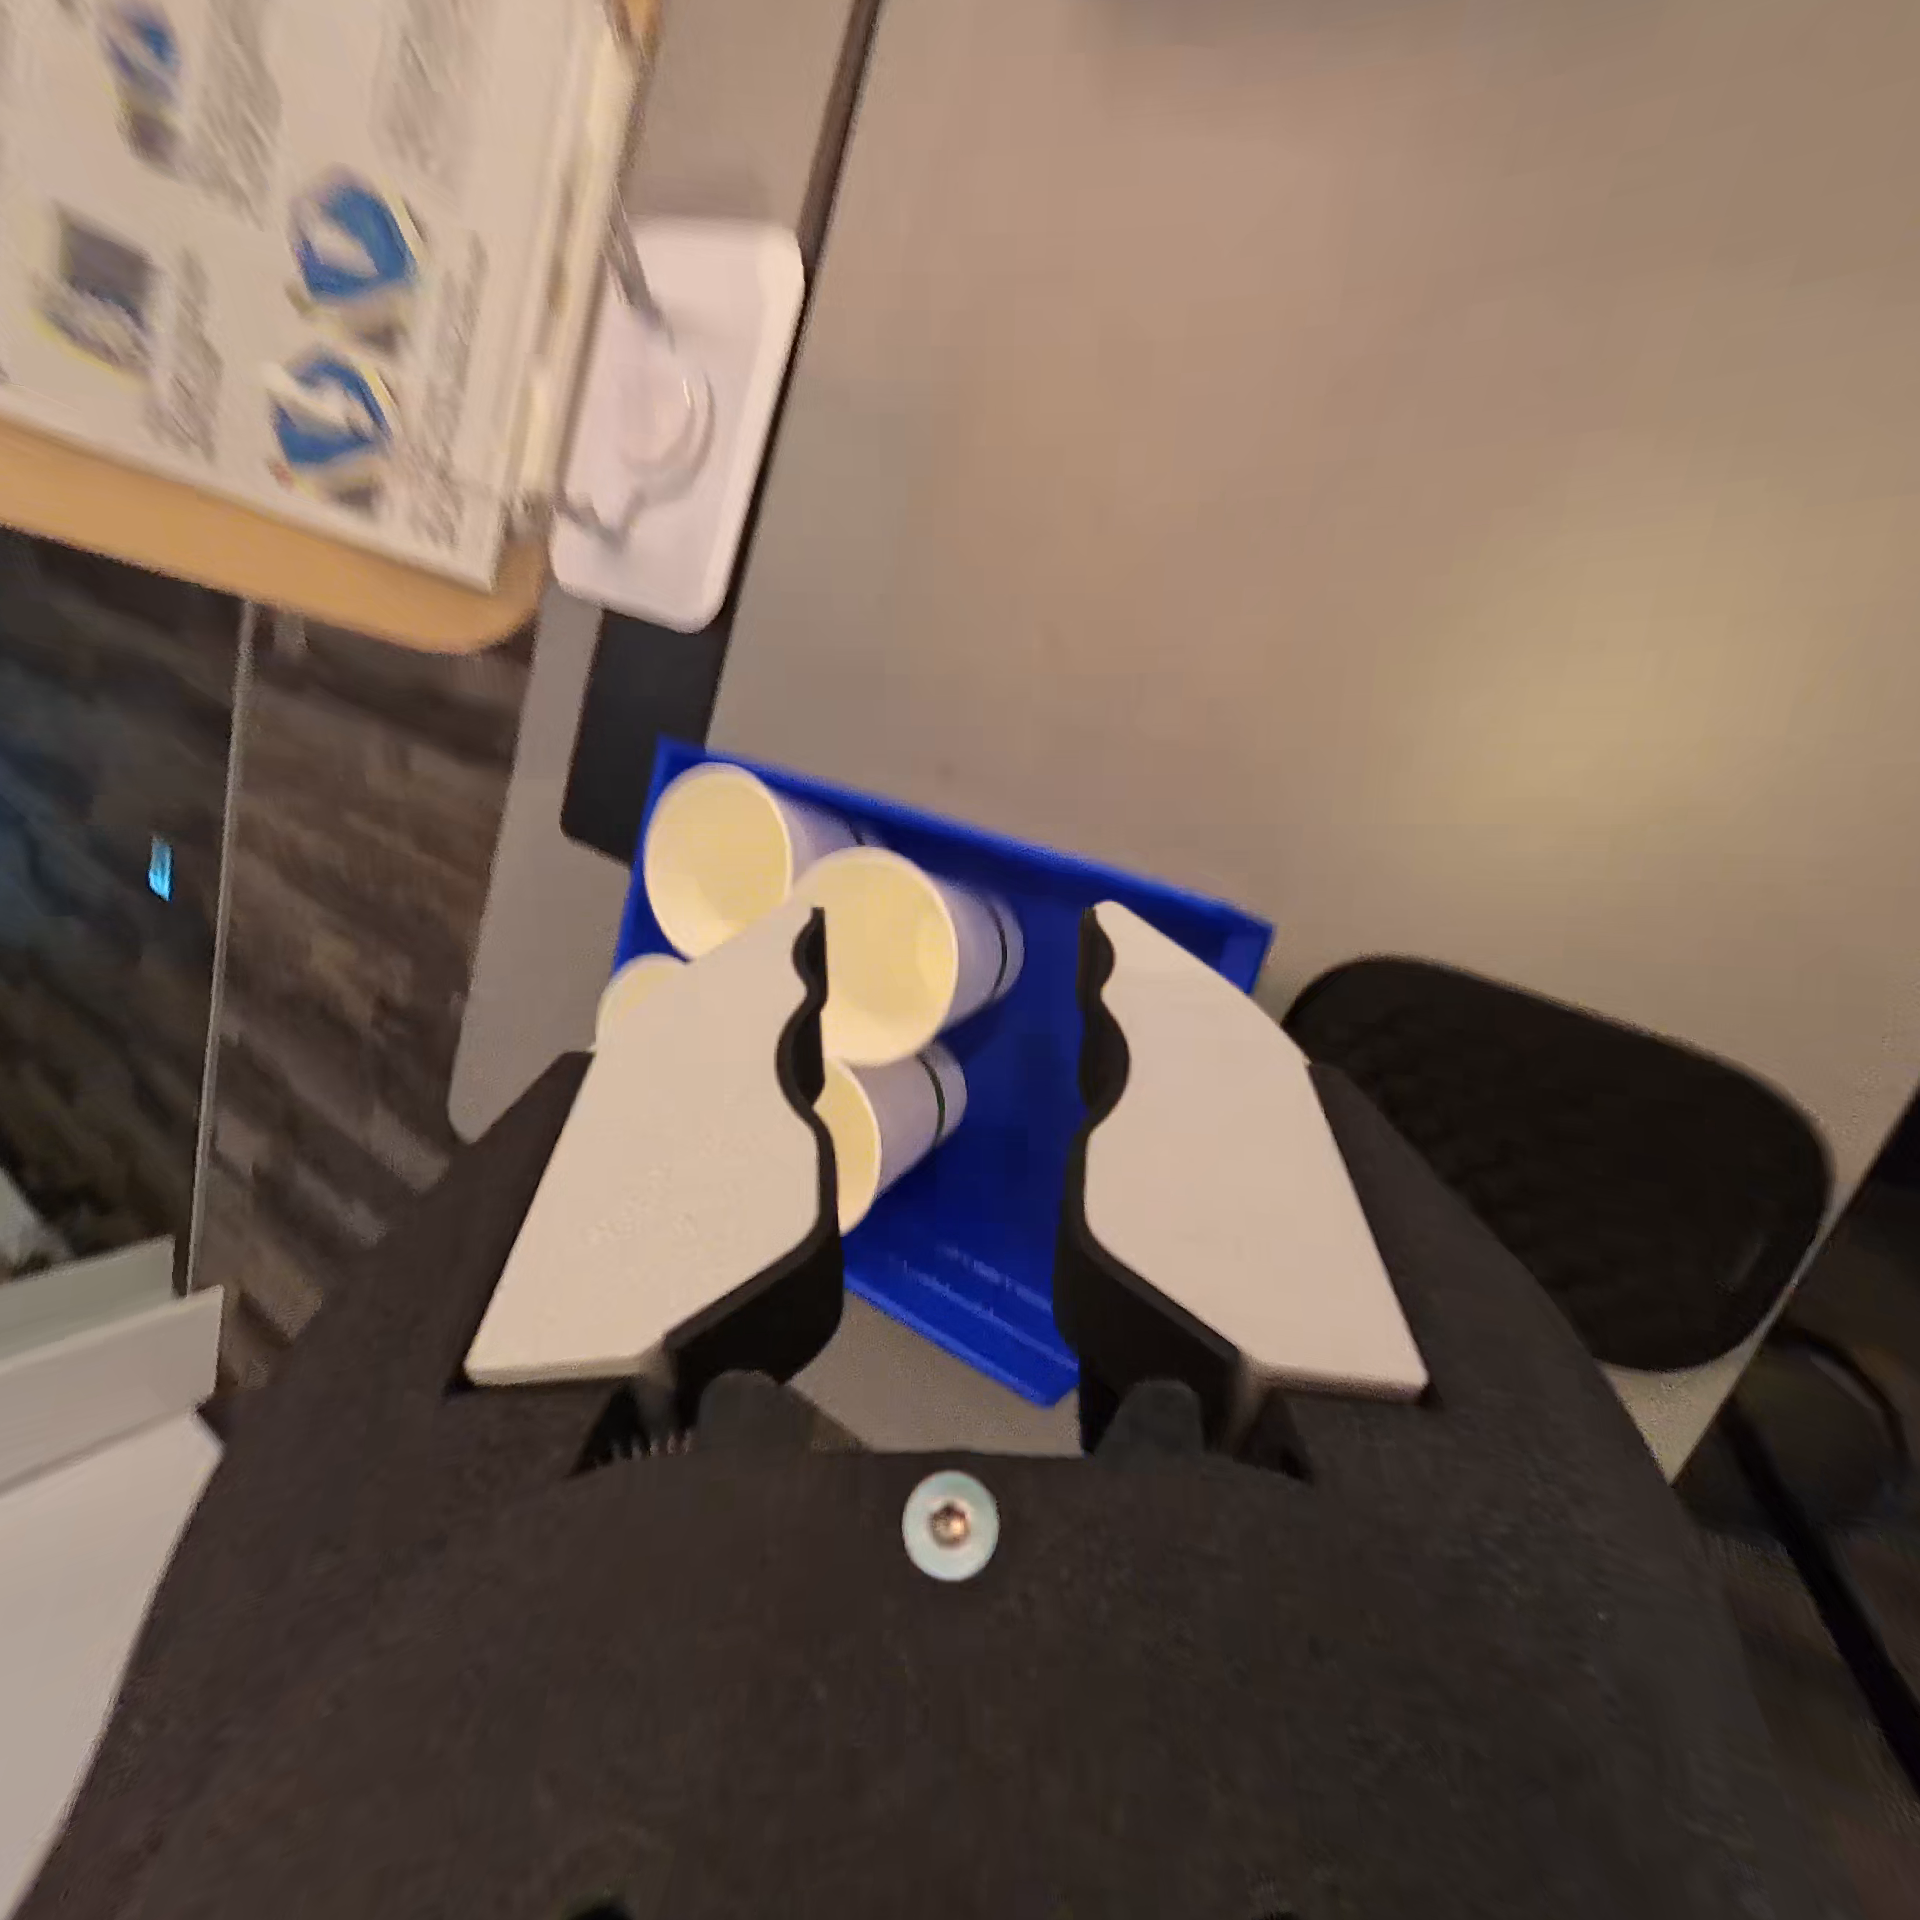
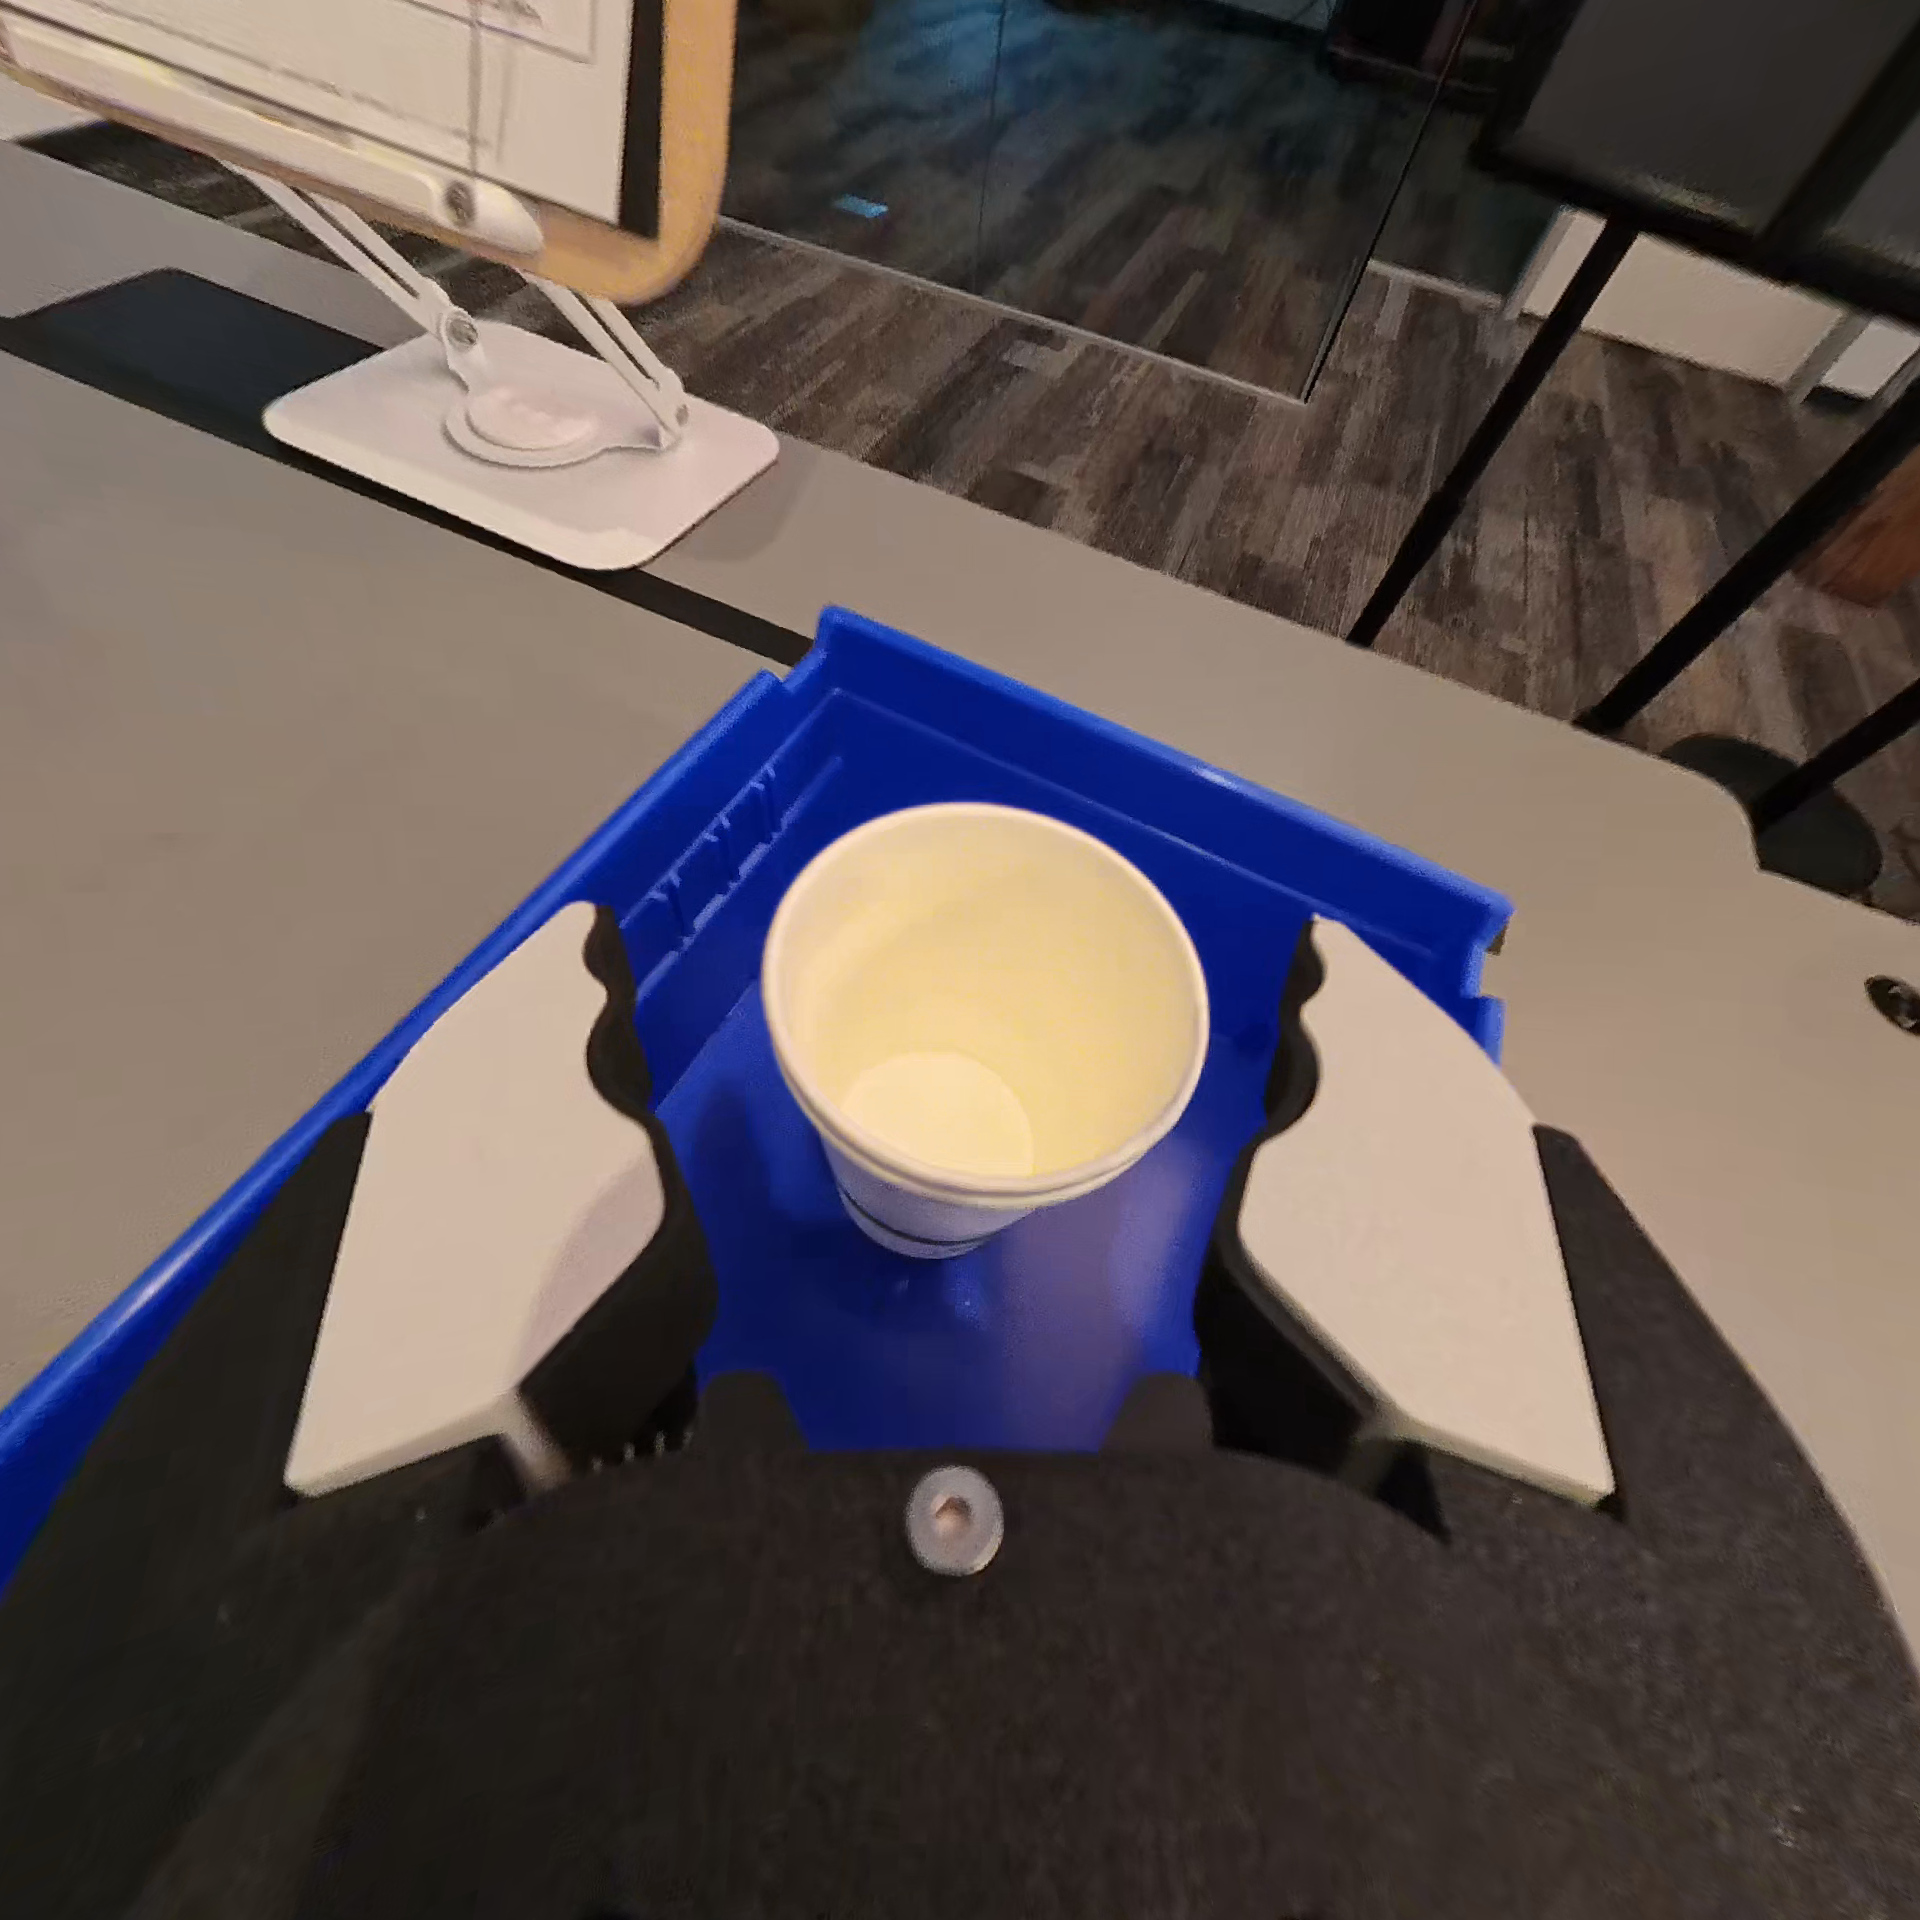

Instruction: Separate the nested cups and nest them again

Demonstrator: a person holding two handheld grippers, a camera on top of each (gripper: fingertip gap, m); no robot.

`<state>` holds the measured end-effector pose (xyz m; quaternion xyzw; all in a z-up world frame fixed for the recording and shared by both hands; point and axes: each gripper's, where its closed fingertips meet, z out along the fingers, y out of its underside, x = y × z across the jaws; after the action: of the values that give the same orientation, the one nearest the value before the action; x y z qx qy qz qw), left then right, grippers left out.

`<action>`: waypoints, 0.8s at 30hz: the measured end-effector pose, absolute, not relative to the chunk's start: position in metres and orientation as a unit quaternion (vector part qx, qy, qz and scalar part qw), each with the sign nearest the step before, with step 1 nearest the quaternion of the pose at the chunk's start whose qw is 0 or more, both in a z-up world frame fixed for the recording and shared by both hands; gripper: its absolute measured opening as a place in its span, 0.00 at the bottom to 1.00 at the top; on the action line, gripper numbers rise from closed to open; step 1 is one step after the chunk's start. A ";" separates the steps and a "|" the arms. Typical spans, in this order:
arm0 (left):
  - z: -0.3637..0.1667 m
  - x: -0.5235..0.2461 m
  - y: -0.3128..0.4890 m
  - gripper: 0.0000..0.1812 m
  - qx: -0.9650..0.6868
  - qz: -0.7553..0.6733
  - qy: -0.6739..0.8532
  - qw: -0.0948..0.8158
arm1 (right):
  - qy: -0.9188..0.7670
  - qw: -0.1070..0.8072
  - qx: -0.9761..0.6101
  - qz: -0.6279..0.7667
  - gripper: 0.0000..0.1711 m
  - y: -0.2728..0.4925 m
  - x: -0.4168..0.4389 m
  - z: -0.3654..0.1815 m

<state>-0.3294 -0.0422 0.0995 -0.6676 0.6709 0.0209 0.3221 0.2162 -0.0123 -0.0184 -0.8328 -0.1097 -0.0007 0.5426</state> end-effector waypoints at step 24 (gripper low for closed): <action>-0.074 -0.359 0.029 0.00 -0.725 0.016 0.681 0.106 | -0.271 0.585 -0.764 0.025 0.66 -0.034 0.118 0.055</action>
<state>-0.3590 0.0291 -0.0737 -0.7246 0.6808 0.0160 0.1059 0.1183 -0.0338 0.0554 -0.7639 -0.2705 0.0250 0.5854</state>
